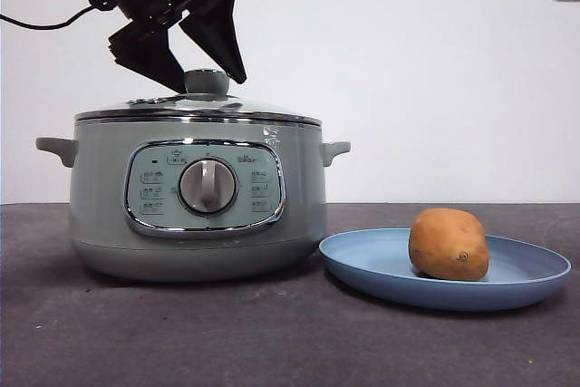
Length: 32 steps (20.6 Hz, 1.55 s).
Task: Take the potato out from the steamer,put the potato on the plate,close the lid
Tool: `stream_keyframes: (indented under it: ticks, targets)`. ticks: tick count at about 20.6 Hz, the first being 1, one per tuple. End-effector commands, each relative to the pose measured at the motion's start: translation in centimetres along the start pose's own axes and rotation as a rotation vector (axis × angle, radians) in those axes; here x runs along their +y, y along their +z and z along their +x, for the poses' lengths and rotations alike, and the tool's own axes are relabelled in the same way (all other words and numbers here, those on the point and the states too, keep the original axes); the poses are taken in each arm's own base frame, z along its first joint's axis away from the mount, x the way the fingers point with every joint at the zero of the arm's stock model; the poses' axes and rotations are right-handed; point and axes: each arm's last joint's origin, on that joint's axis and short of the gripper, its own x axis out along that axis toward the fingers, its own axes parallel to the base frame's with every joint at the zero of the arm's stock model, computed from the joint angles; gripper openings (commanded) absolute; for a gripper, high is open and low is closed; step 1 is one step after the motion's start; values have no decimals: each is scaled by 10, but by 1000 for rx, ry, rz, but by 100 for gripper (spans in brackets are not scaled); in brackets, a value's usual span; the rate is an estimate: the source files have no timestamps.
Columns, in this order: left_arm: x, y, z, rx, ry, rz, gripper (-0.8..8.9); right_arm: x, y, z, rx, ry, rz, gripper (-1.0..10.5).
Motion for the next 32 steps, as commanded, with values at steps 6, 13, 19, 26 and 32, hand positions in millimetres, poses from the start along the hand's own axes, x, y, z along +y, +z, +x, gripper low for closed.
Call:
stream_keyframes:
  ticks: [6, 13, 19, 26, 32]
  targets:
    - [-14, 1, -53, -56, 3, 1, 617, 2, -8, 0, 75, 78, 13, 536]
    - [-45, -24, -143, 15, -89, -20, 549, 9, -22, -3, 246, 332, 114, 531]
    - [-59, -43, -181, 47, -123, -25, -9, 10, -32, -7, 374, 375, 174, 12]
    - [-60, -44, -183, 47, -123, -25, -8, 10, -33, -7, 376, 371, 171, 1]
    - [-60, -43, -183, 46, -122, -25, -4, 10, -33, -7, 375, 367, 170, 1]
